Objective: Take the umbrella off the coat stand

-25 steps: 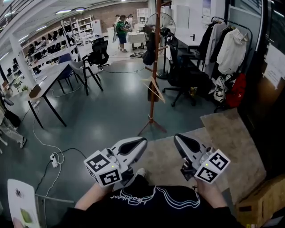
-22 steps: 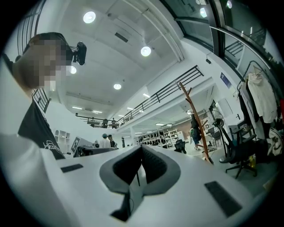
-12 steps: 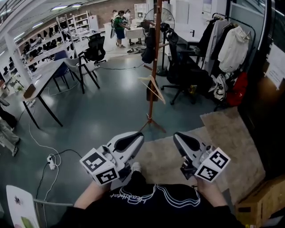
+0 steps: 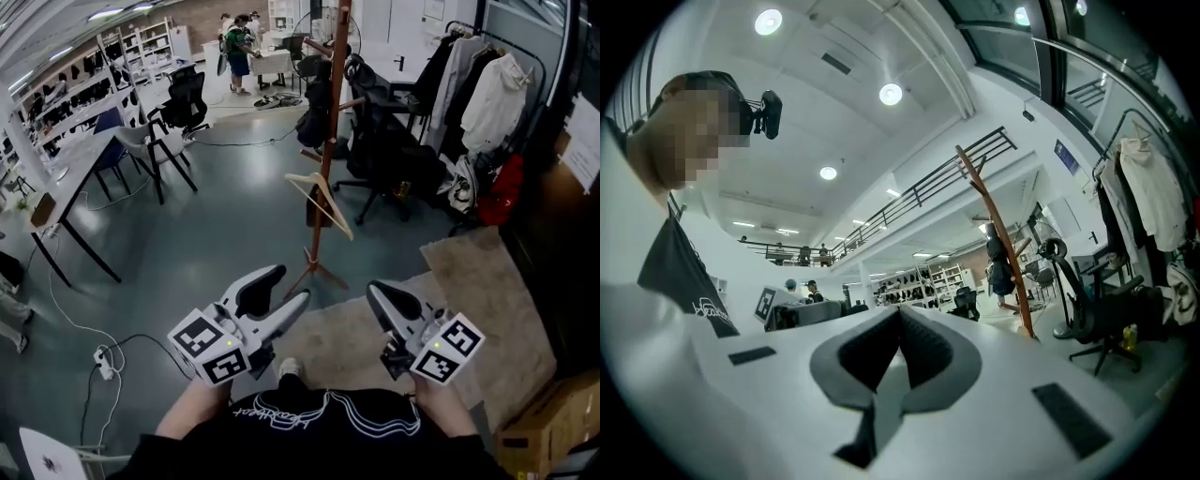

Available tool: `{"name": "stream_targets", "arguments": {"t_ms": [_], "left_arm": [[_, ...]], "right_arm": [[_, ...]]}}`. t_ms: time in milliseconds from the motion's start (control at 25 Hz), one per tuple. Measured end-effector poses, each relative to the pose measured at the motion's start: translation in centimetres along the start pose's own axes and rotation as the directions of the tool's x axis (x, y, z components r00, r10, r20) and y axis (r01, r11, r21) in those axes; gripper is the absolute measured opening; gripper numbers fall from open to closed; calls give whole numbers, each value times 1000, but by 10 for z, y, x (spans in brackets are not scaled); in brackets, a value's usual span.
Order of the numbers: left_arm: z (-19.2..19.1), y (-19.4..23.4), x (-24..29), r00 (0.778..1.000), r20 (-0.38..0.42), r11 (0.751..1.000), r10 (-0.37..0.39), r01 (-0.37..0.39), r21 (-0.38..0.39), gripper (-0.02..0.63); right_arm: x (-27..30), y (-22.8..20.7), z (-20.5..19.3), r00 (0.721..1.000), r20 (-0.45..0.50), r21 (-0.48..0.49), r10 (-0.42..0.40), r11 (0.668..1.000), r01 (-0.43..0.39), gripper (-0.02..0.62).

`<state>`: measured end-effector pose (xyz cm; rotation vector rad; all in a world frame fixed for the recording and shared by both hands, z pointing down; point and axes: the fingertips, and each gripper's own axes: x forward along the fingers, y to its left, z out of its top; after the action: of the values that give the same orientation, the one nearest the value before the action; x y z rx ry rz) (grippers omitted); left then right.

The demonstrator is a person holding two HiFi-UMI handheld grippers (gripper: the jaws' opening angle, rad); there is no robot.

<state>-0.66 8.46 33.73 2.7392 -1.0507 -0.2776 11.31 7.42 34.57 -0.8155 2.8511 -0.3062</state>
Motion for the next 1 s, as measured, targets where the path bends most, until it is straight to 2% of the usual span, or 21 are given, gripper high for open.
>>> {"name": "stream_targets", "arguments": {"t_ms": [240,560,1000], "left_arm": [[20,77,32,998,-31,999,-51,51,-2,302],[30,175,65,996,-54,997,-76,75,-25,319],[36,237,120,993,-72,996,-89,91,21,353]], "right_arm": [[70,-46,7,999,-21,14,-51,999,51,2],[143,-100,3,993,-40,29,-112,993,113,2],[179,-150,2,987,-53,43,-151,987,153,2]]}}
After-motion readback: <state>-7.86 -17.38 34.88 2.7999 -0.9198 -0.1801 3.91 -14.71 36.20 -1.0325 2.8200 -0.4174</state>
